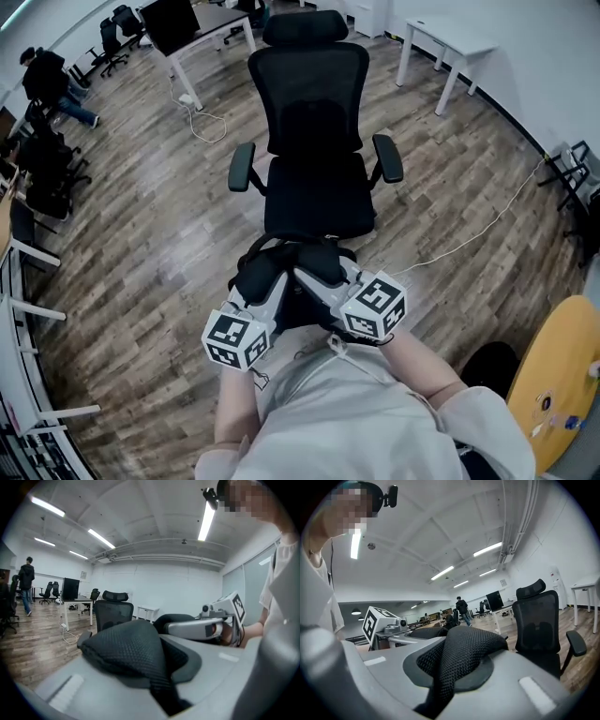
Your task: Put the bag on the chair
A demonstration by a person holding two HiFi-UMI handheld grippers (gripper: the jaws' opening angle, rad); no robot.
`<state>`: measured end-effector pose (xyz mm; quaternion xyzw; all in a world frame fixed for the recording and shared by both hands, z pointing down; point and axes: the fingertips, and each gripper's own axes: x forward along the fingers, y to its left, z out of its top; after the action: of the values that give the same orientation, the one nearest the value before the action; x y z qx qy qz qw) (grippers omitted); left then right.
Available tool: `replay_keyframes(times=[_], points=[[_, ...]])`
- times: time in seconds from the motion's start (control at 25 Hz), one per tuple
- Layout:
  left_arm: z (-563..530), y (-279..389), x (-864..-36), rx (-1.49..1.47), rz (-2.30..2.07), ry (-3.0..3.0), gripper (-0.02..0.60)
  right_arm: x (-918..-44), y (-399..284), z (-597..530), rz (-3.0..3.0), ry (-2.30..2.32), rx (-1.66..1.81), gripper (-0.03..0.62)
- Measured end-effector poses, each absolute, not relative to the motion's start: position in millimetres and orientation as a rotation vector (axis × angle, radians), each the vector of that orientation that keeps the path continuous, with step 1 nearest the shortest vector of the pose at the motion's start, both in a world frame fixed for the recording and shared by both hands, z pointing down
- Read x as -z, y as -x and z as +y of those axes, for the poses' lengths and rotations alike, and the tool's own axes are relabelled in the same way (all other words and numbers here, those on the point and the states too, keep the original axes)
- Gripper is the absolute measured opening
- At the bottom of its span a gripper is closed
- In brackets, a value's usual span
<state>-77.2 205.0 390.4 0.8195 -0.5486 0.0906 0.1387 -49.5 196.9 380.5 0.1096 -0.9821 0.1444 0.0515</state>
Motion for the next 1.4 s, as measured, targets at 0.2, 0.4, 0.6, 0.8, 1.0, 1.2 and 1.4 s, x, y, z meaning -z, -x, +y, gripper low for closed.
replay_keyframes(times=[0.2,0.4,0.6,0.8,1.0,1.2,1.4], points=[[133,67,-385,-0.218,-1.621,-2.363,0.048,-374,37,128,-3.003,-0.276,-0.398,0.035],[63,49,-377,-0.22,-1.615,-2.394,0.048,-365,20,59,-3.007,-0.318,-0.387,0.035],[17,30,-370,-0.249,-1.567,-2.441,0.048,-357,3,9,-3.017,-0.393,-0.373,0.035],[-32,16,-366,-0.268,-1.506,-2.473,0.048,-352,-10,-40,-3.011,-0.464,-0.382,0.035],[-71,19,-375,-0.29,-1.433,-2.506,0.048,-361,-8,-80,-2.989,-0.538,-0.398,0.035],[-122,31,-374,-0.304,-1.363,-2.545,0.048,-359,5,-131,-2.975,-0.612,-0.432,0.035],[-174,59,-362,-0.292,-1.331,-2.576,0.048,-347,32,-181,-2.978,-0.654,-0.416,0.035]])
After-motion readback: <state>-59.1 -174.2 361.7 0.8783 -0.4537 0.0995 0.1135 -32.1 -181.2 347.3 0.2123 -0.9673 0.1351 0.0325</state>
